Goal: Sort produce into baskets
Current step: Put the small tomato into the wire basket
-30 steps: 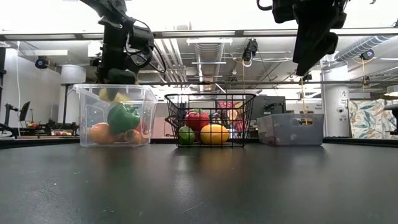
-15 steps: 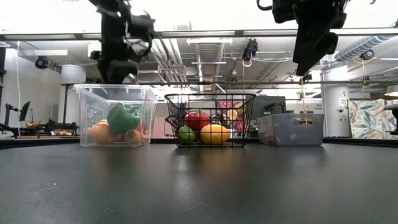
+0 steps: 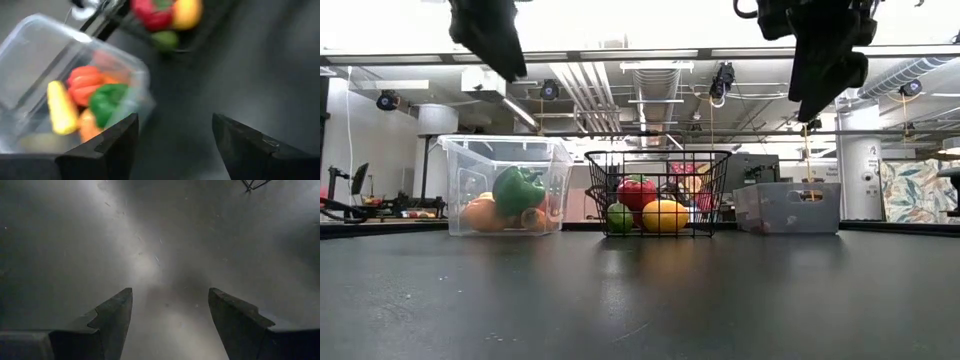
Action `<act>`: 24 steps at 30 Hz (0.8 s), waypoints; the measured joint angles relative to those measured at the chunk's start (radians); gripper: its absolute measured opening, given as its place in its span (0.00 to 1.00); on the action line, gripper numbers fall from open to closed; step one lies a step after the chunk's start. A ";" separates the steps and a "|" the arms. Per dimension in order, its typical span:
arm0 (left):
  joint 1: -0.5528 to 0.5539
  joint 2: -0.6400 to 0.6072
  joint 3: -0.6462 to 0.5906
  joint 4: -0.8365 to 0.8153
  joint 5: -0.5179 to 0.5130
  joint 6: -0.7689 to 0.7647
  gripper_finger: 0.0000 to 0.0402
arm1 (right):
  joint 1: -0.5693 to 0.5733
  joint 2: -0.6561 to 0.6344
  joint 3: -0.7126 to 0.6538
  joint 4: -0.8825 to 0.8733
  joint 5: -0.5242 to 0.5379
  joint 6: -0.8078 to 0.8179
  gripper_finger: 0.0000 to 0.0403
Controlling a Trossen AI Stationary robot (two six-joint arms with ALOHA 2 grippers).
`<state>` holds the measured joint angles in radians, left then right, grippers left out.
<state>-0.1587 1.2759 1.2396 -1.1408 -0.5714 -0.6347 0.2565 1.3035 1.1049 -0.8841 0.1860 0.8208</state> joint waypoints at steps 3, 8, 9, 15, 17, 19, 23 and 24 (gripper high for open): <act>-0.143 0.025 -0.004 0.004 -0.071 -0.089 0.59 | 0.000 0.009 0.000 0.000 0.001 0.027 0.63; -0.328 0.081 -0.005 0.006 -0.146 -0.204 0.59 | 0.001 0.041 -0.009 0.000 -0.022 0.080 0.63; -0.355 0.092 -0.005 0.006 -0.147 -0.221 0.59 | 0.001 0.049 -0.013 0.000 -0.040 0.088 0.63; -0.467 0.155 -0.005 0.005 -0.150 -0.295 0.59 | 0.001 0.091 -0.014 -0.014 -0.151 0.158 0.63; -0.483 0.170 -0.005 0.004 -0.150 -0.311 0.59 | 0.006 0.100 -0.014 -0.036 -0.186 0.191 0.63; -0.493 0.183 -0.005 0.001 -0.151 -0.321 0.59 | 0.016 0.101 -0.014 -0.070 -0.214 0.223 0.63; -0.500 0.196 -0.005 -0.001 -0.152 -0.325 0.59 | 0.051 0.101 -0.014 -0.158 -0.239 0.302 0.62; -0.500 0.196 -0.005 -0.001 -0.153 -0.324 0.59 | 0.063 0.100 -0.014 -0.180 -0.238 0.327 0.62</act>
<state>-0.6582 1.4720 1.2343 -1.1416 -0.7242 -0.9592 0.3194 1.4033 1.0904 -1.0642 -0.0525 1.1474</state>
